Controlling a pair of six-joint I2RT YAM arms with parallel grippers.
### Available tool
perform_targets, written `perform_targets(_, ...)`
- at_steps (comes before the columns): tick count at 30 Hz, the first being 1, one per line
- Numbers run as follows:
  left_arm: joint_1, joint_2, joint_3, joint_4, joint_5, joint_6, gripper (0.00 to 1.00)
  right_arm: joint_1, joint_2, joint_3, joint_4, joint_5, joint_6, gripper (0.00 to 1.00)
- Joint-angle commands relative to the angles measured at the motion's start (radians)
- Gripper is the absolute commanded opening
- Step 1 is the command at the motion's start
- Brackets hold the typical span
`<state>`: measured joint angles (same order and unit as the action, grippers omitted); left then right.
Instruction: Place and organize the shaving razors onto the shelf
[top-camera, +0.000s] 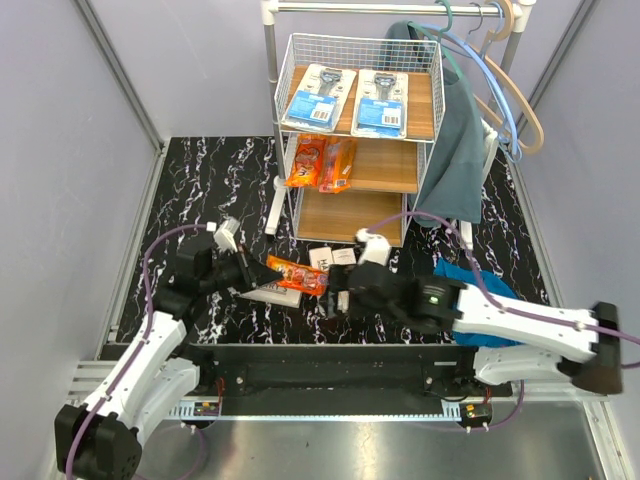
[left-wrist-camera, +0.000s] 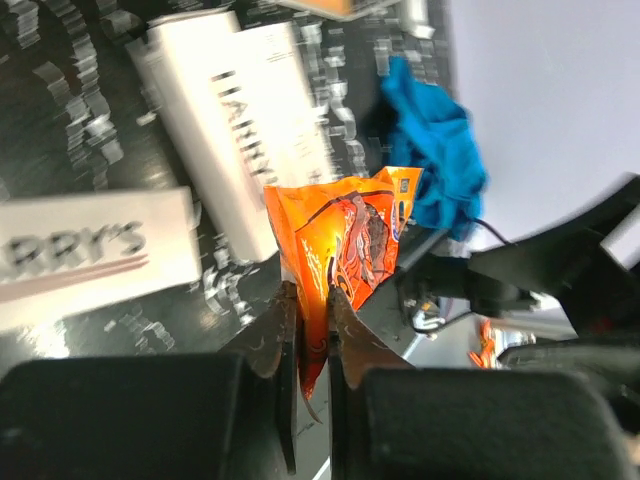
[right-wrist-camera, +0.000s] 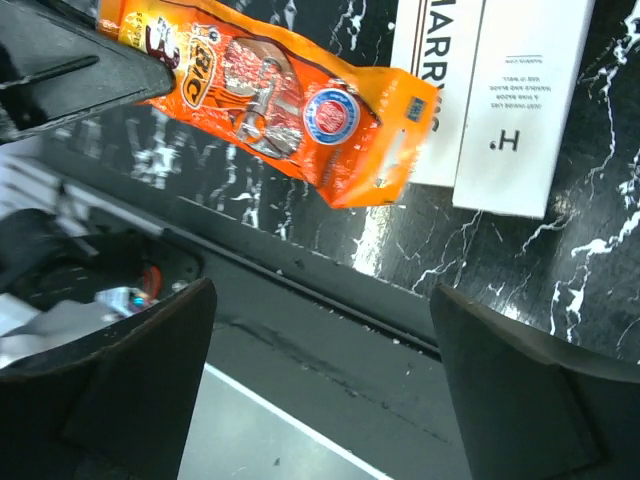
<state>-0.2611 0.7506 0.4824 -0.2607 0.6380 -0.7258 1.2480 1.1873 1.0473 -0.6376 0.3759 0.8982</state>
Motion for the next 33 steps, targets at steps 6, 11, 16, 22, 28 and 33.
perform_targets(6,-0.004,0.000,0.025,0.402,0.317,-0.095,0.00,-0.005,-0.468,-0.357,0.347,0.015,0.194,1.00)
perform_targets(11,-0.071,-0.017,0.027,0.489,0.325,-0.167,0.00,-0.009,-0.646,-0.536,0.483,0.024,0.231,0.96)
perform_targets(16,-0.180,0.004,0.054,0.480,0.266,-0.161,0.00,-0.007,-0.640,-0.560,0.567,0.011,0.229,0.89)
perform_targets(22,-0.242,0.029,0.056,0.511,0.206,-0.169,0.00,-0.007,-0.577,-0.540,0.616,-0.011,0.212,0.73)
perform_targets(28,-0.245,0.027,0.085,0.446,0.132,-0.136,0.00,-0.007,-0.531,-0.535,0.628,-0.069,0.237,0.62)
perform_targets(33,-0.244,0.047,0.102,0.457,0.120,-0.139,0.00,-0.007,-0.548,-0.547,0.628,-0.071,0.248,0.40)
